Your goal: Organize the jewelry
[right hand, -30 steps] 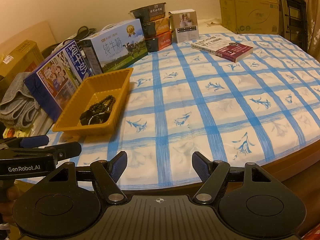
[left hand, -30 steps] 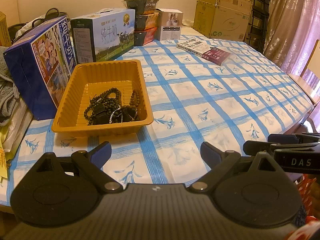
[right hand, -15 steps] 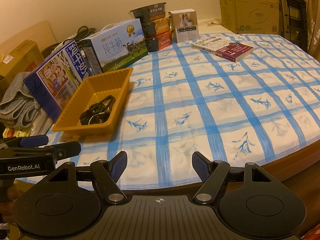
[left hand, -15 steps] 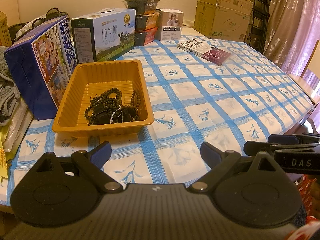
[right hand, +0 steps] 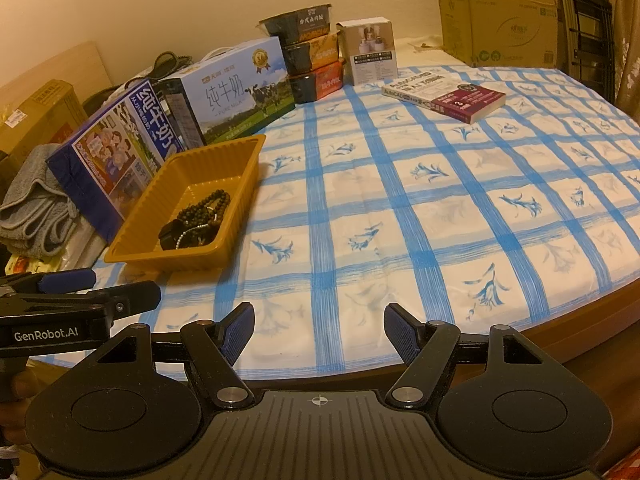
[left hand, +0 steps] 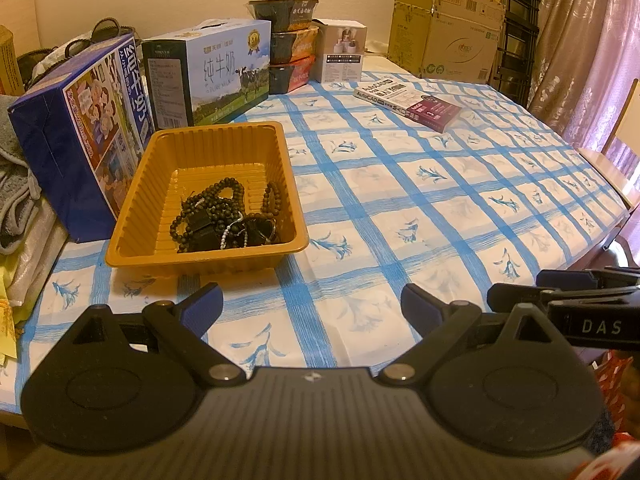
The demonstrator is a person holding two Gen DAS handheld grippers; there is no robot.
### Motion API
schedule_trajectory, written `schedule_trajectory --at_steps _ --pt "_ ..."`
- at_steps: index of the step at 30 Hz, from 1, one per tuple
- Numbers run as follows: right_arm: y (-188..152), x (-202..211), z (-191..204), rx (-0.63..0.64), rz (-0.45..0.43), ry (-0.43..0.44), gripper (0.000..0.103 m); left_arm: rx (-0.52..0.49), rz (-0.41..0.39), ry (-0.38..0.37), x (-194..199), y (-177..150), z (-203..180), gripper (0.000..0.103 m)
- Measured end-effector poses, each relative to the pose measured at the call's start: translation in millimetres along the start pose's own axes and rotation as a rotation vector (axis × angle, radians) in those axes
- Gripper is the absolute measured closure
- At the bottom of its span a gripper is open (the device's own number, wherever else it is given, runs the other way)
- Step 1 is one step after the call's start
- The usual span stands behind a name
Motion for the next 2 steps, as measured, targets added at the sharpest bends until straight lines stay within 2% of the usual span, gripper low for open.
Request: schedule_trajectory --at_steps 2 --pt "-0.1 -0.3 0.0 0.000 0.000 -0.002 0.031 0.003 0.002 -0.001 0.0 2.6 1.8 0.008"
Point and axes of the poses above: each gripper's, at about its wrist camera, not at the fingertips, and x roughly against the way its jaws point, z to its left, y to its top, the point moved 9 cm from there along -x, roughly the way its jaws point, and after that the axes turned 15 degrees about -y, right-handed, at the moved point
